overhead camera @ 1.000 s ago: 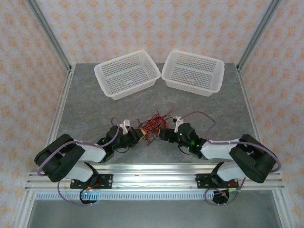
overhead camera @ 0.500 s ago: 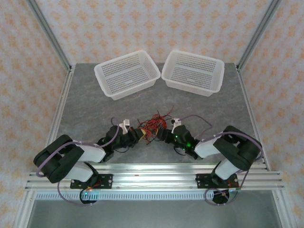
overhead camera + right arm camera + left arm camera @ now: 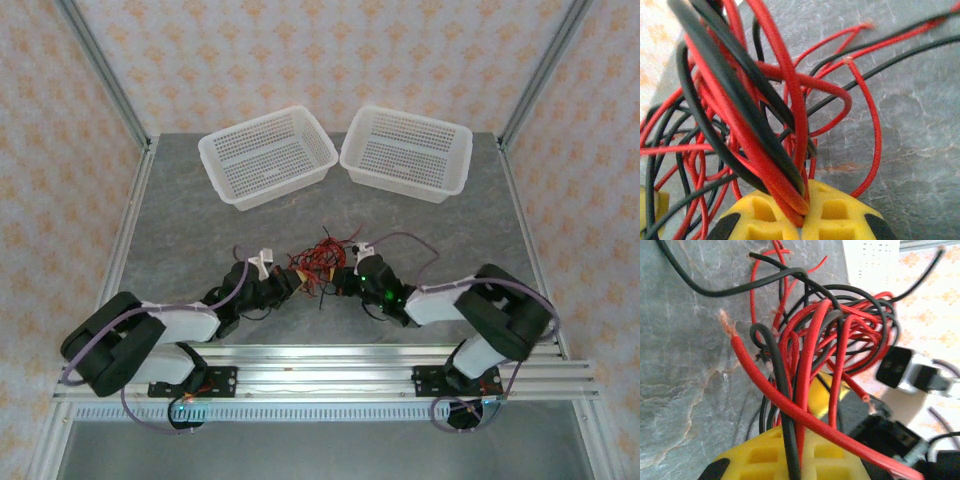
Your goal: Untangle the cables
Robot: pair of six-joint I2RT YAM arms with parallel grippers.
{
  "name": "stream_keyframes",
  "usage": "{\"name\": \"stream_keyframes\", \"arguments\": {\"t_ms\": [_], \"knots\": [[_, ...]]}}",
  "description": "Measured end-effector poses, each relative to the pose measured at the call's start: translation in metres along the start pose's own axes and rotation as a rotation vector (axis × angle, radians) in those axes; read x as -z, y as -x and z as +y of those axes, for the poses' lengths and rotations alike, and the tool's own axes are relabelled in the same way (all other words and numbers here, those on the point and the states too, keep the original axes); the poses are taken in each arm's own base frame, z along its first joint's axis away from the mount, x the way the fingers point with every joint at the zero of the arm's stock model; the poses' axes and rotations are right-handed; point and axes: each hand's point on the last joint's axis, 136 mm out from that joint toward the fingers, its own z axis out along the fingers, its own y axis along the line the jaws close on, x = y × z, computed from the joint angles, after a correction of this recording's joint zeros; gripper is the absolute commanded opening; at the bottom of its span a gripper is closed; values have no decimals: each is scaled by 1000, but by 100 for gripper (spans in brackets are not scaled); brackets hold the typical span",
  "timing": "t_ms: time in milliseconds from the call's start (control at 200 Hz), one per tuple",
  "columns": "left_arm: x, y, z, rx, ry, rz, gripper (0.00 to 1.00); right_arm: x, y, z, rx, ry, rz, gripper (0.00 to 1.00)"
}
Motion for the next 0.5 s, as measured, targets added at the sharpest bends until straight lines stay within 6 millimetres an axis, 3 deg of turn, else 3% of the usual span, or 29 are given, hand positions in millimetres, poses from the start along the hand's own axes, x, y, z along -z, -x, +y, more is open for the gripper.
{"name": "stream_keyframes", "arguments": {"t_ms": [140, 255, 350, 500], "knots": [[4, 19, -21, -132, 74, -61, 0, 14, 21, 18, 168, -29, 43, 0], [11, 34, -30, -230, 155, -108, 0, 23, 23, 12, 256, -67, 127, 0], [19, 39, -22, -284, 241, -124, 0, 28, 15, 2, 295, -93, 220, 0], [31, 38, 9, -323, 392, -108, 0, 39, -1, 0, 335, -73, 359, 0]]}}
